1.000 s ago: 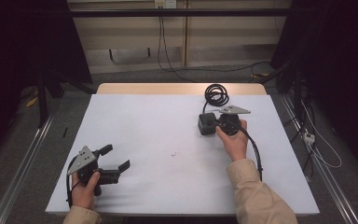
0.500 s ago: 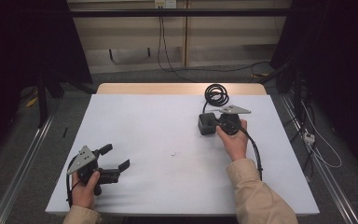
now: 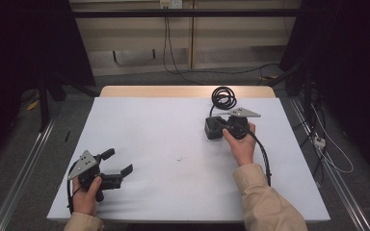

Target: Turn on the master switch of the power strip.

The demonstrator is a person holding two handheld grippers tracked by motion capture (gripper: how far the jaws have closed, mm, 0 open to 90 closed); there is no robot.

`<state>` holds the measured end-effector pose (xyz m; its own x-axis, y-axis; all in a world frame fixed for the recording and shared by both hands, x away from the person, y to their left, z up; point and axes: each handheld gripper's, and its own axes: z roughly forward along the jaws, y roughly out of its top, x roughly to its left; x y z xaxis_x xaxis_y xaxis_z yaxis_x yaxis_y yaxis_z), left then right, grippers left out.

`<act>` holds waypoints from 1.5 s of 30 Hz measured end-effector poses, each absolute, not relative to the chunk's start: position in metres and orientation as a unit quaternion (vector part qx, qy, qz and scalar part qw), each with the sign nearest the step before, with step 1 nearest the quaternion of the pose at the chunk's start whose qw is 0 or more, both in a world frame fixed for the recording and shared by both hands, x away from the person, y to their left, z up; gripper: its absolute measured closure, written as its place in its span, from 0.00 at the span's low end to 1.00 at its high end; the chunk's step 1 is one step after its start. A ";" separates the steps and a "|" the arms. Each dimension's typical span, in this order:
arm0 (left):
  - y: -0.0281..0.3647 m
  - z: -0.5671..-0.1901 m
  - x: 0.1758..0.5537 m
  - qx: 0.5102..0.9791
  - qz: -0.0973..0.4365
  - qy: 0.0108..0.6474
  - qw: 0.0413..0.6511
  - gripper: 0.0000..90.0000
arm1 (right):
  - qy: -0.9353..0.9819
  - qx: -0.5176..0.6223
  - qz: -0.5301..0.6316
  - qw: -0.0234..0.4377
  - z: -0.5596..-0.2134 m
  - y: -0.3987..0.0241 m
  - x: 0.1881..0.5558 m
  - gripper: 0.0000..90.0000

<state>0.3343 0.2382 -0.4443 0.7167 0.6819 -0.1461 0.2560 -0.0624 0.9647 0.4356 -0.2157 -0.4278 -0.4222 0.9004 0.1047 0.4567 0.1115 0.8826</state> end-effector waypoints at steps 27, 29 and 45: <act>0.236 -0.443 0.333 0.706 0.179 0.332 0.599 0.04 | 0.705 0.475 0.475 0.229 -0.417 -0.226 0.397 0.24; 0.235 -0.443 0.332 0.706 0.178 0.333 0.600 0.04 | 0.705 0.472 0.477 0.230 -0.418 -0.229 0.392 0.22; 0.234 -0.444 0.332 0.709 0.178 0.331 0.597 0.04 | 0.714 0.462 0.475 0.227 -0.427 -0.240 0.360 0.18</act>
